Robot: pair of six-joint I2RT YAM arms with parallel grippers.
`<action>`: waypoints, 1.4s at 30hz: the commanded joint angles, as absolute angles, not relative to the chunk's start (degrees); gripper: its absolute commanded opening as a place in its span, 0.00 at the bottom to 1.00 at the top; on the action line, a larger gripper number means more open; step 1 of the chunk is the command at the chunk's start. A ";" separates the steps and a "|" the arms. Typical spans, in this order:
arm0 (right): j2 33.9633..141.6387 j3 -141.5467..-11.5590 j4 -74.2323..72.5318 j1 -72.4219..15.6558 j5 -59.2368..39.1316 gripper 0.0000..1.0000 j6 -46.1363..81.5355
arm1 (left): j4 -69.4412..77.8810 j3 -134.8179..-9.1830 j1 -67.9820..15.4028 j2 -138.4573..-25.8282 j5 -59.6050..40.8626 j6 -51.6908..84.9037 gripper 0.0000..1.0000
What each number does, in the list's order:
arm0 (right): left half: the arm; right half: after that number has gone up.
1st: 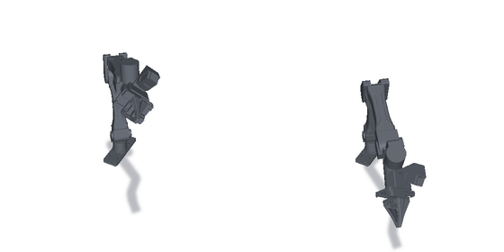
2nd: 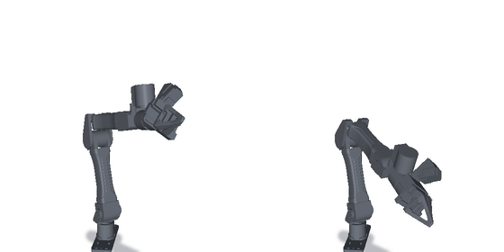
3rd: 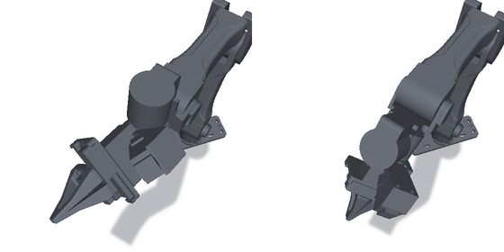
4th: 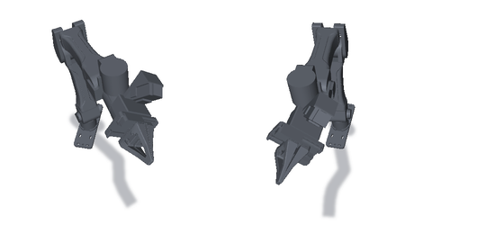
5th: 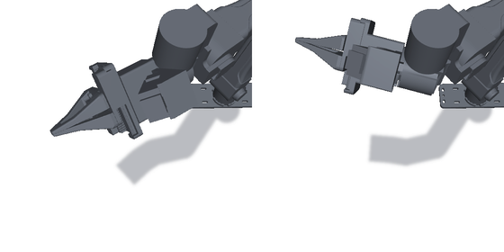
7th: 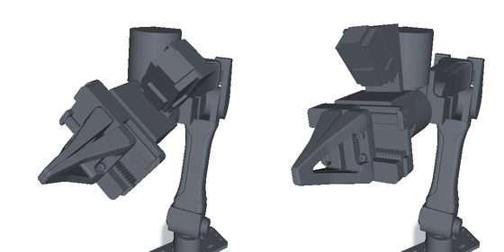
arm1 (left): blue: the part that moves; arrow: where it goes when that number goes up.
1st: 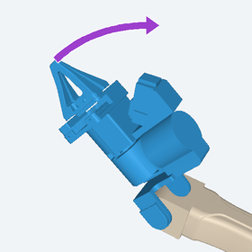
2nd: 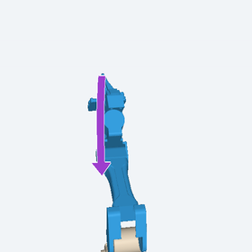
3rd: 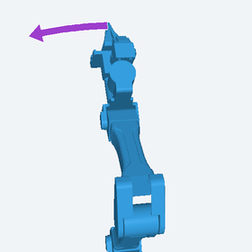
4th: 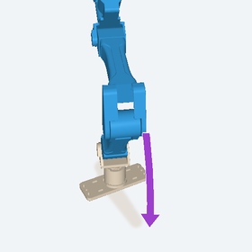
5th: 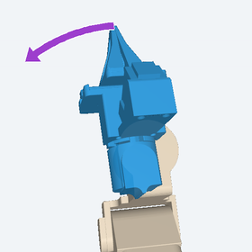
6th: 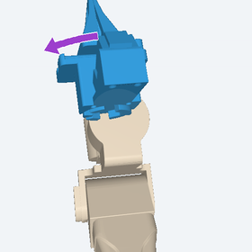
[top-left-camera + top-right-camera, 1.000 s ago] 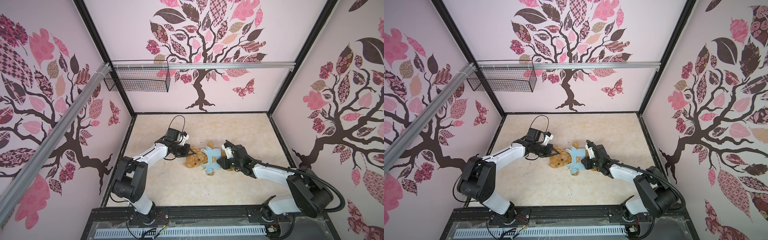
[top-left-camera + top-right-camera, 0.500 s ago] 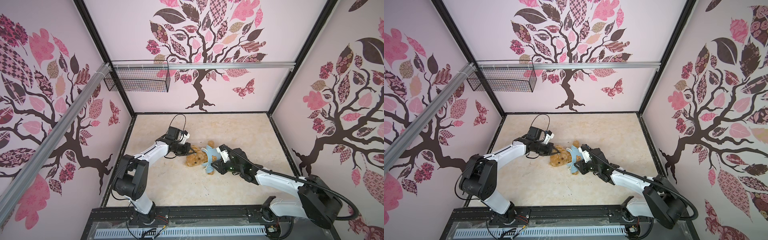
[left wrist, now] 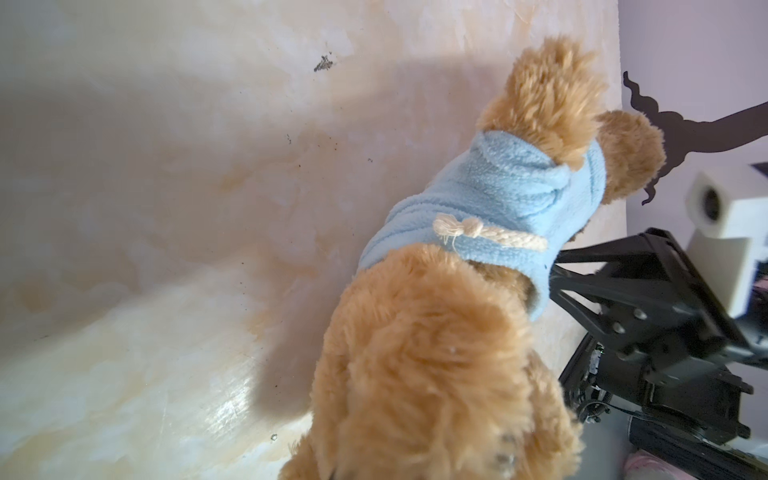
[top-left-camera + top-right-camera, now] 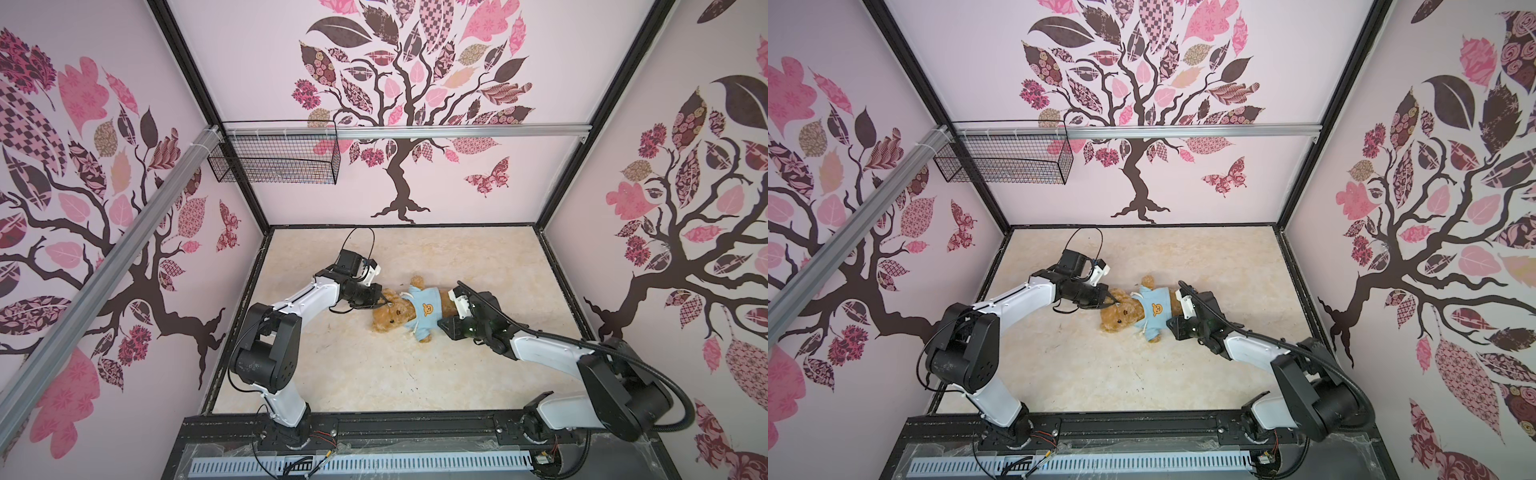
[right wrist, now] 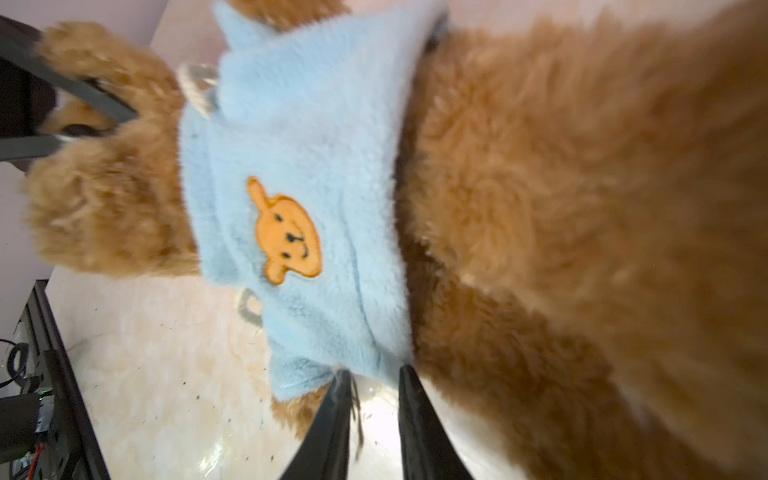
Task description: Dress the teddy bear
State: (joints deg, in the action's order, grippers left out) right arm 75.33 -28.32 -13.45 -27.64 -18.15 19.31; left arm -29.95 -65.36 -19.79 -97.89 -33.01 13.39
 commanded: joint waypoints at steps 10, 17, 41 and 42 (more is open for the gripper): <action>76.69 -39.80 -12.01 -27.51 -8.43 0.44 15.89 | -31.15 -71.12 -19.46 -97.45 -27.39 14.44 0.34; 87.41 -46.89 -10.73 -25.66 -8.97 0.47 16.54 | -30.51 -68.45 -19.33 -89.77 -16.74 16.79 0.64; 89.85 -45.13 -9.81 -20.21 -23.80 0.60 18.81 | -16.26 -63.66 -19.34 -99.11 -38.22 32.66 0.42; 89.10 -45.18 -9.55 -20.21 -23.34 0.60 18.67 | -15.72 -63.42 -19.34 -98.86 -38.55 32.94 0.36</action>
State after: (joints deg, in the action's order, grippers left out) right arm 91.20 -45.25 -10.76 -20.08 -22.98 18.41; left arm -19.07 -61.43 -19.16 -99.18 -34.24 31.16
